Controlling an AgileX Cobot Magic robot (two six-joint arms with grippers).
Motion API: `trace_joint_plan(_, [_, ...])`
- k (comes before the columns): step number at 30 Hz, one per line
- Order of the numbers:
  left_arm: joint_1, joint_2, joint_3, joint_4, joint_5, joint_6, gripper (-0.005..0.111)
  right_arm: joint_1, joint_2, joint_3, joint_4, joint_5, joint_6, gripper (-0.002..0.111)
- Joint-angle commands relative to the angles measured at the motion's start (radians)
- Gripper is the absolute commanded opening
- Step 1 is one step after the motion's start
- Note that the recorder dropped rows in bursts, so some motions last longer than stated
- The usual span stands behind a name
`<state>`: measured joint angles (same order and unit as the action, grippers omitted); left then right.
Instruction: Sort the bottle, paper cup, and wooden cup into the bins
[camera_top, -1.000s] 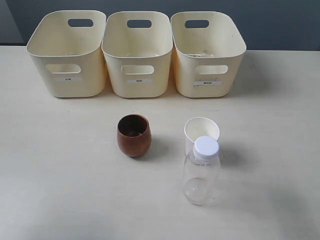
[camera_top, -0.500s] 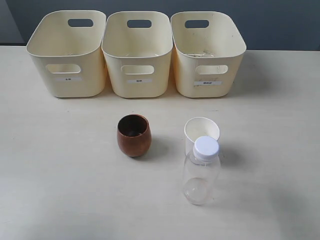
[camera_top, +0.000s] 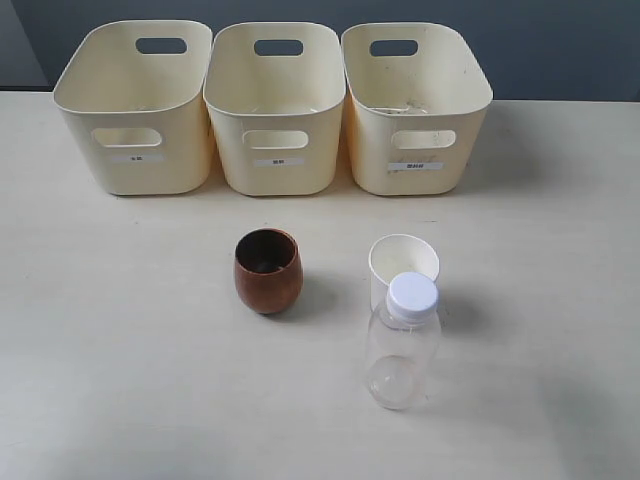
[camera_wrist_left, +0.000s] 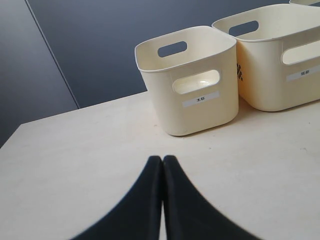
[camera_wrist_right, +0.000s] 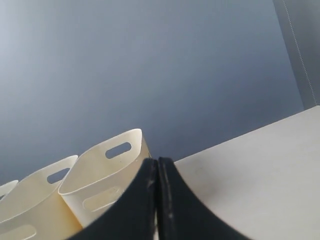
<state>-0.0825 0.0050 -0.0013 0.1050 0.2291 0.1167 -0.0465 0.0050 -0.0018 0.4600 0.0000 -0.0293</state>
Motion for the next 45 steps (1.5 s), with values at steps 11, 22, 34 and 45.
trace_joint_plan(11, [0.003, -0.005, 0.001, 0.001, -0.004, -0.002, 0.000, -0.002, 0.068, -0.339, 0.012, 0.101, -0.055, -0.001])
trace_joint_plan(22, [0.003, -0.005, 0.001, 0.001, -0.004, -0.002, 0.000, 0.002, 0.755, -0.784, 0.419, 0.907, -0.812, -0.001])
trace_joint_plan(34, [0.003, -0.005, 0.001, 0.001, -0.004, -0.002, 0.000, 0.266, 1.026, -0.784, 0.330, 0.959, -0.812, -0.001])
trace_joint_plan(45, [0.003, -0.005, 0.001, 0.001, -0.004, -0.002, 0.000, 0.562, 1.046, -0.831, 0.101, 0.830, -0.609, -0.001])
